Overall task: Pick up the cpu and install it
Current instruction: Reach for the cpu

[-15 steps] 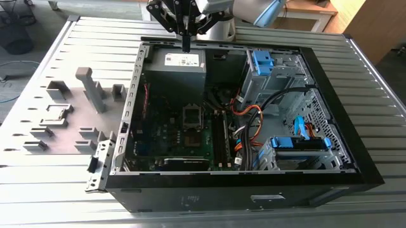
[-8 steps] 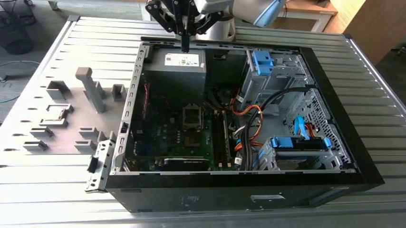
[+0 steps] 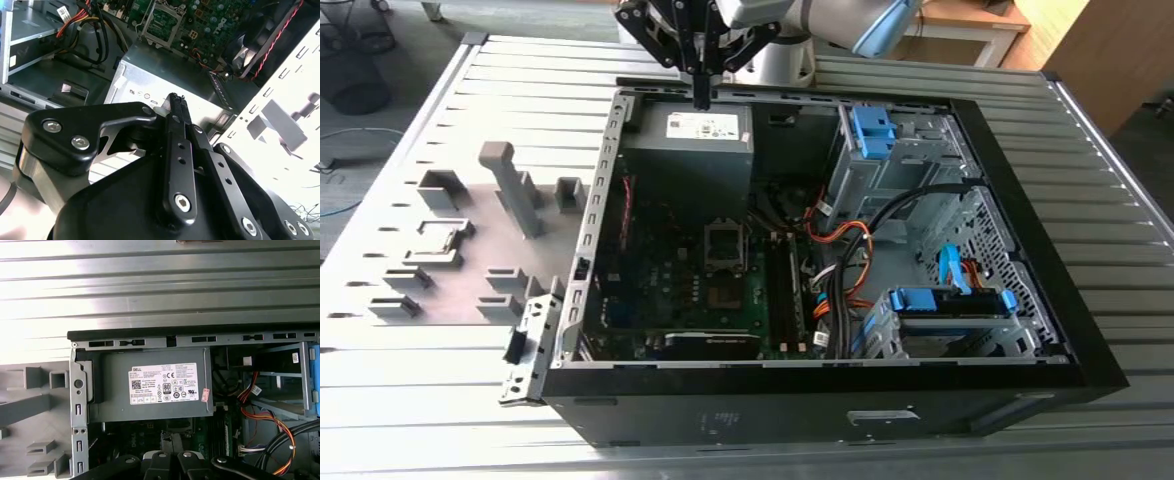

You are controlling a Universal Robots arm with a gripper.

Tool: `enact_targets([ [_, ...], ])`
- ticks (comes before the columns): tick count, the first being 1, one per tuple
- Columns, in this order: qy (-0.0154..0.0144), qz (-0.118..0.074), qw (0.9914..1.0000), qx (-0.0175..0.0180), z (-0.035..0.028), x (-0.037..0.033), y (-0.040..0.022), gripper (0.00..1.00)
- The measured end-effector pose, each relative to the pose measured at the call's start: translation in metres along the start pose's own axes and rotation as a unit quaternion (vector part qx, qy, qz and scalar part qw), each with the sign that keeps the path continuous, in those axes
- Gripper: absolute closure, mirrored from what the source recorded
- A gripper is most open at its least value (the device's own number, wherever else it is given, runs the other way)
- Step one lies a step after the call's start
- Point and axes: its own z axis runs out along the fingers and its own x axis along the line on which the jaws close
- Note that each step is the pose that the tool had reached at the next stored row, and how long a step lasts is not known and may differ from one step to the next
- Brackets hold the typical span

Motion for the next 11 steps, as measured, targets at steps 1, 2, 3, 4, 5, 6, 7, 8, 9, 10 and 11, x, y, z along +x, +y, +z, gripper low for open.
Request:
enact_targets([
  [1,0.0000,0.000,1.00000,0.0000,0.0000,0.0000,0.0000,0.89],
  [2,0.0001,0.000,1.00000,0.0000,-0.0001,0.0000,0.0000,0.89],
  [3,0.0000,0.000,1.00000,0.0000,0.0000,0.0001,-0.0001,0.89],
  [4,0.0000,0.000,1.00000,0.0000,0.0000,0.0002,-0.0001,0.89],
  [5,0.0000,0.000,1.00000,0.0000,-0.0001,0.0002,-0.0001,0.89],
  [6,0.0000,0.000,1.00000,0.0000,-0.0001,0.0004,-0.0001,0.89],
  [7,0.0000,0.000,1.00000,0.0000,-0.0001,0.0006,-0.0001,0.89],
  [8,0.0000,0.000,1.00000,0.0000,-0.0001,0.0010,-0.0001,0.89],
  [9,0.0000,0.000,1.00000,0.0000,-0.0001,0.0013,-0.0001,0.89],
  [10,0.0000,0.000,1.00000,0.0000,-0.0001,0.0018,-0.0002,0.89],
  [11,0.0000,0.000,1.00000,0.0000,-0.0001,0.0024,-0.0002,0.89],
])
